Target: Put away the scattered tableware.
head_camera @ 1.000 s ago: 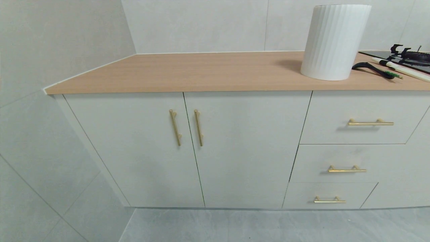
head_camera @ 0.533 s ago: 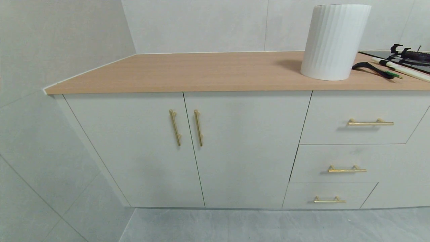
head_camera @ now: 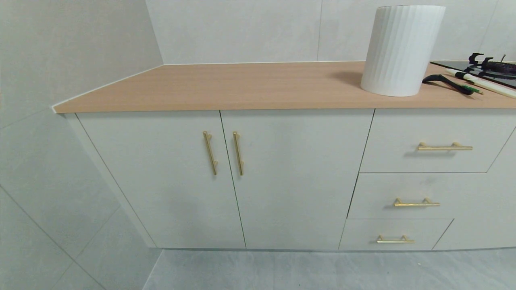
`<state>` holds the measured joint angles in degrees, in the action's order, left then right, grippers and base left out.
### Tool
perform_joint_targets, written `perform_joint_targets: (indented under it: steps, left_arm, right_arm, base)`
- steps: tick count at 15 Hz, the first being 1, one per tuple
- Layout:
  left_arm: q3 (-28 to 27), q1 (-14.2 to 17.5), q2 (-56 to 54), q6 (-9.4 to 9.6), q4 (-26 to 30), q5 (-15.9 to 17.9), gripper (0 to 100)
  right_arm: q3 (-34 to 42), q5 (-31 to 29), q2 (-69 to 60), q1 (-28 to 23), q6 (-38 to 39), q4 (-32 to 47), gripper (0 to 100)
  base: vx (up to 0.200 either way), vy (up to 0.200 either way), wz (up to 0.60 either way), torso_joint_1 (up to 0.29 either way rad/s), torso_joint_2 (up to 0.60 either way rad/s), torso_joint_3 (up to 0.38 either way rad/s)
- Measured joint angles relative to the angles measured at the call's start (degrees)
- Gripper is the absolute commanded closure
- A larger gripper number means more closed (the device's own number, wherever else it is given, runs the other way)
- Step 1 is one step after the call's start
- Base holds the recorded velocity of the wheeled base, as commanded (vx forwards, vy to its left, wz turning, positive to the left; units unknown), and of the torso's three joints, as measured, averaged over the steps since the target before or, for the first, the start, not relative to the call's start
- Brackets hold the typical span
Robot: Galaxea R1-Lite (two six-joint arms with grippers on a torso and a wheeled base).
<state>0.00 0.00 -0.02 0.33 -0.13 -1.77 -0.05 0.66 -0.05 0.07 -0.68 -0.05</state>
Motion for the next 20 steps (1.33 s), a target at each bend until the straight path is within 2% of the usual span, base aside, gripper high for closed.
perform_joint_targets:
  steps: [2,6,18,20]
  left_arm:
    - [0.00,0.00,0.00,0.00,-0.02,0.02,0]
    - [0.00,-0.05,0.00,0.56,-0.02,0.21,0]
    - [0.00,0.00,0.00,0.56,0.02,0.22,0]
    - [0.00,0.00,0.00,0.51,-0.02,0.21,0]
  right_arm:
    - [0.00,0.00,0.00,-0.02,0.06,0.00,0]
    - [0.05,0.32,0.02,-0.07,-0.10,0.02,0]
    - [0.05,0.24,0.05,0.00,0.00,0.05,0]
    - [0.05,0.21,0.05,0.00,0.04,0.05,0]
  base:
    - [0.000,0.000,0.00,0.000,0.00,0.000]
    - [0.000,-0.200,0.00,0.006,0.00,0.005]
    - [0.000,-0.200,0.00,0.002,0.00,0.006]
    - [0.000,0.000,0.00,0.000,0.00,0.000]
